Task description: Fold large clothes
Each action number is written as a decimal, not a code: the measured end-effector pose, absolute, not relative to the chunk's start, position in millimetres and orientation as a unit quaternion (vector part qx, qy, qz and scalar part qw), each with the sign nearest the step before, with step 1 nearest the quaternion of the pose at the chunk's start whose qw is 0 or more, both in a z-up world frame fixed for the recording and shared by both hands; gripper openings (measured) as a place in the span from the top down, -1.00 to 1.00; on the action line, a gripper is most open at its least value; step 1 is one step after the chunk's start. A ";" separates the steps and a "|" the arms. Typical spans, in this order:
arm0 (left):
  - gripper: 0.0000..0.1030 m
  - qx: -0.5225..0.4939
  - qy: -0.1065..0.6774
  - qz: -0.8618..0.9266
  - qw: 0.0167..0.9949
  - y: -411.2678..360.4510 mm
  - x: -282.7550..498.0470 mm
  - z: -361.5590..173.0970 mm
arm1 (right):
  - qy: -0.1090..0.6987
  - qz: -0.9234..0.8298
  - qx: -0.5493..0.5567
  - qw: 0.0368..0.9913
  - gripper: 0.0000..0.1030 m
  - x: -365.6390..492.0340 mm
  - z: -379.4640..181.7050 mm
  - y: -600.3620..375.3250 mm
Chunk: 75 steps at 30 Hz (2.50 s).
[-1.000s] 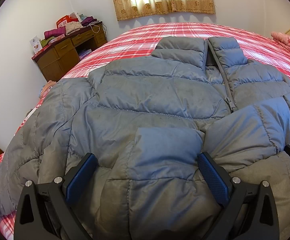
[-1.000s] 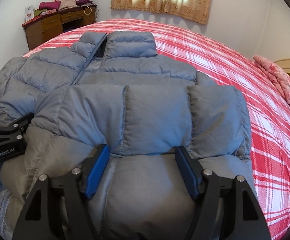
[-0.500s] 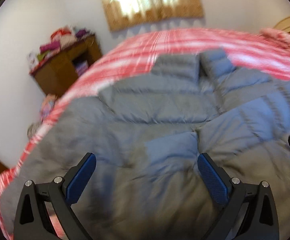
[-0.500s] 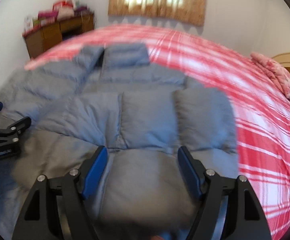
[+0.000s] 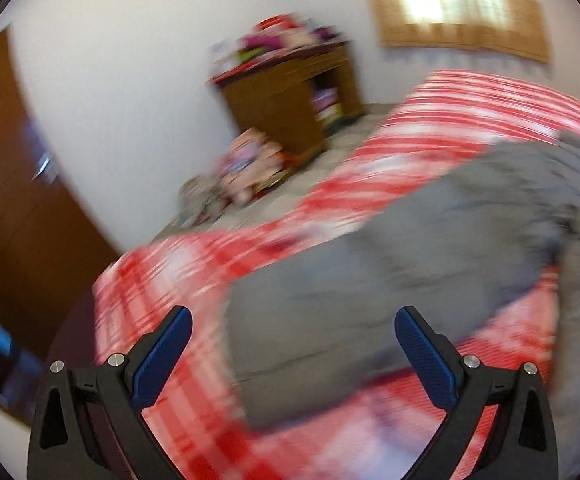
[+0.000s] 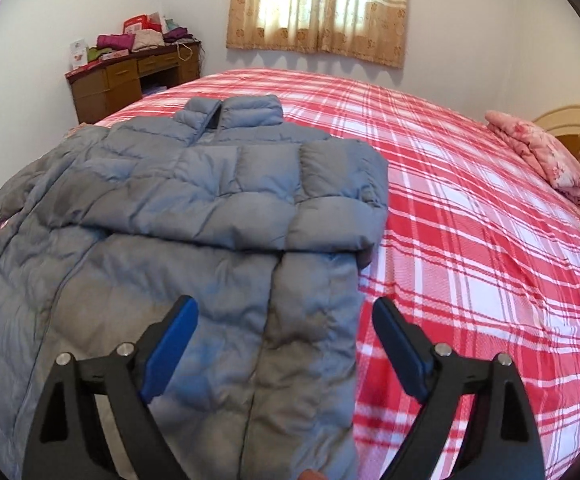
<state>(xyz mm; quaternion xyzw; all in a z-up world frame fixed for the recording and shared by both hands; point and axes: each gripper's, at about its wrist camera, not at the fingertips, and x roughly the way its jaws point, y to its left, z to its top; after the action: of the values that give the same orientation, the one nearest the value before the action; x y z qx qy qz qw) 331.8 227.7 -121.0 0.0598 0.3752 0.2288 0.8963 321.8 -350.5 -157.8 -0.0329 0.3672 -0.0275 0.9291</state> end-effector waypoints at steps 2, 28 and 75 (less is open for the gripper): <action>-0.98 0.030 0.388 0.250 0.887 261.4 320.7 -125.0 | 0.362 -0.021 -0.045 0.931 -0.77 323.6 -157.6 -342.0; 0.85 0.086 0.230 0.093 0.965 91.3 358.7 -8.6 | 0.336 -0.061 -0.022 0.940 -0.77 310.8 -150.8 -361.2; -0.92 0.113 0.320 0.176 0.924 12.2 438.8 -164.5 | 0.408 0.042 0.104 0.906 -0.75 418.8 -130.5 -360.7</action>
<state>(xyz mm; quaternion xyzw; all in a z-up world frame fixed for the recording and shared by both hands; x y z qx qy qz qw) 438.8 12.2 -164.5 0.1128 0.3203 0.1763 0.9239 418.8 -360.7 -130.5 0.1035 0.4082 0.0420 0.9060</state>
